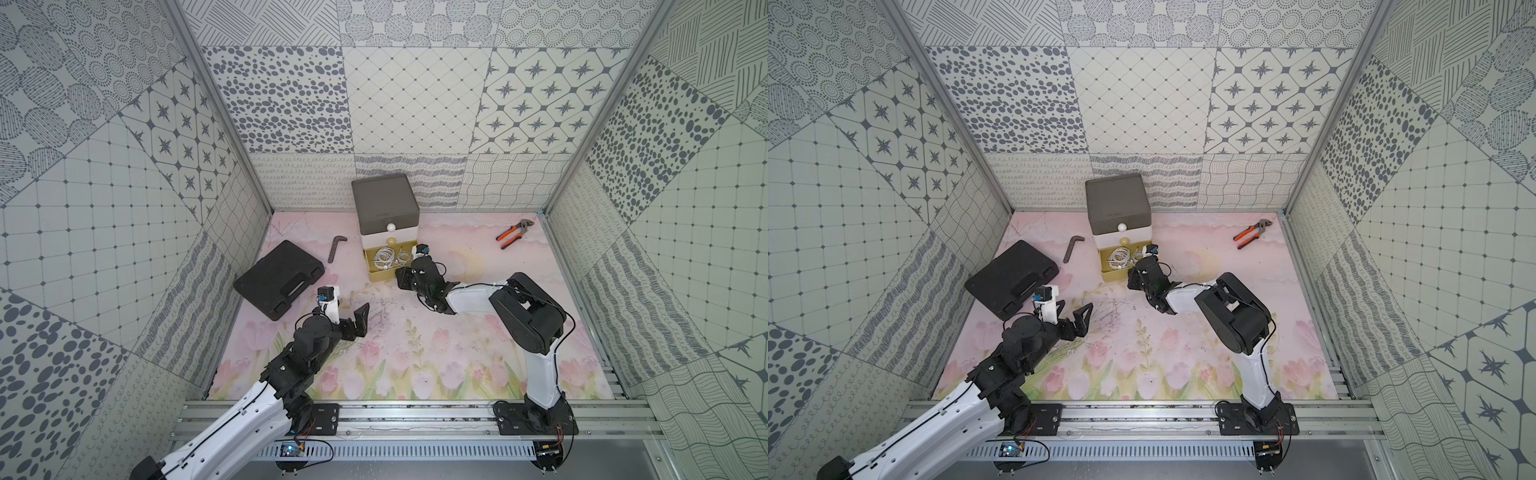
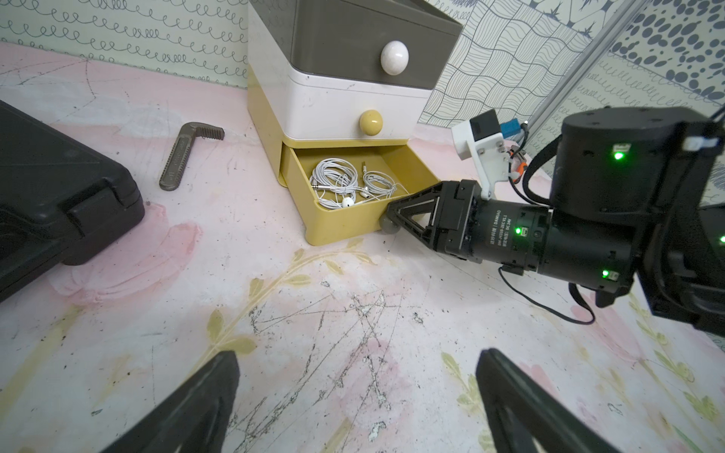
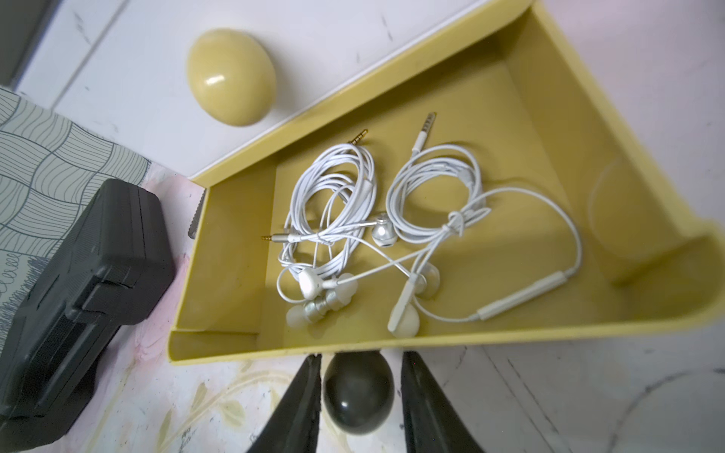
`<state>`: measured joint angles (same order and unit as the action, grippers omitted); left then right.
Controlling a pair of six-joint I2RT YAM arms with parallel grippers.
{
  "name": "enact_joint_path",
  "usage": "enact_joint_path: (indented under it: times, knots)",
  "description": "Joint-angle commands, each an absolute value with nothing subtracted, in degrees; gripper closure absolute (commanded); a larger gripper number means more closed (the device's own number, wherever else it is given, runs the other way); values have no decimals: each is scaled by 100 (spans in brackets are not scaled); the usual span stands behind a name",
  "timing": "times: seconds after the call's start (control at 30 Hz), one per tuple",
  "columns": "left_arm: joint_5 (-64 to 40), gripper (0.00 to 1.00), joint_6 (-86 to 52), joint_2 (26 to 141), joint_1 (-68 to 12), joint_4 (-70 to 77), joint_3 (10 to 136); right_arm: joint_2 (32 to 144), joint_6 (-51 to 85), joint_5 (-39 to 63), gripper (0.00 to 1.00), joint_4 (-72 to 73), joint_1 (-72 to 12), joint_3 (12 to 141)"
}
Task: Place the wired earphones into the drawer by color
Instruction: Close the drawer in the storage box.
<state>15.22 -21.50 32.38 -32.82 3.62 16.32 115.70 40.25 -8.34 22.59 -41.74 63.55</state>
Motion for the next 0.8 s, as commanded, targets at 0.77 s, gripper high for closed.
enact_joint_path:
  times: [0.77]
  knots:
    - [1644,1,-2109,3240,-3233,510,1566,12544,3753,-1124,65,3076,-3965,7368]
